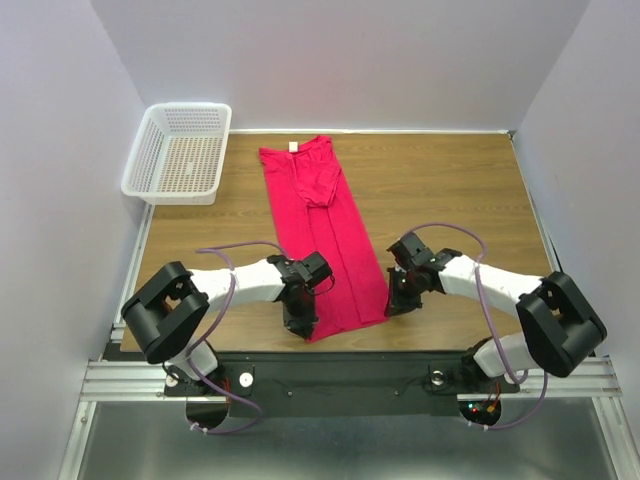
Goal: Fold and stack the t-shirts
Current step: Fold the tshirt
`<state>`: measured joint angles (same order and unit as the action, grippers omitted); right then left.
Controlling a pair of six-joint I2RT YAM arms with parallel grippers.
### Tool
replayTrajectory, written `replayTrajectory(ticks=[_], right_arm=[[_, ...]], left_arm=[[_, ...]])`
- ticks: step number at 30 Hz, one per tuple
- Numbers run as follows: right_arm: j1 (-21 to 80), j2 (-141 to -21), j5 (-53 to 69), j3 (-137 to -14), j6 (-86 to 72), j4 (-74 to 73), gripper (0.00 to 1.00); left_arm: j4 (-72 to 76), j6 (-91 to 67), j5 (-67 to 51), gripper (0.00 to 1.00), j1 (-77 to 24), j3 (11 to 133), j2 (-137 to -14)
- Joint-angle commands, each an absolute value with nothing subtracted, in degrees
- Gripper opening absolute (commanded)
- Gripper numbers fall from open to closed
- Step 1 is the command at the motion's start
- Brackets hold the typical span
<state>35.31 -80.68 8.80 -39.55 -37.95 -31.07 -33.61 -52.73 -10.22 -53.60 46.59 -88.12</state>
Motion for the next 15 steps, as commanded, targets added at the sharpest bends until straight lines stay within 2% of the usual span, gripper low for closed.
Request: replayTrajectory(ticks=[1,6,15], right_arm=[[35.9,-78.0,6.9,-37.2,-37.5,-37.3,0.05],[35.9,-74.6,7.7,-37.7,-38.0,-40.7,0.04],[35.9,-81.0,1.4,-57.3,-33.8,-46.6,0.04]], left_arm=[[-36.4,-50.8,-9.9,0.0,-54.0,44.1,-84.2],[-37.9,-51.8,-9.8,0.0,-54.2,44.1,-79.5],[-39.6,-49.3,-8.6,0.0,-49.1,50.0,-76.6]])
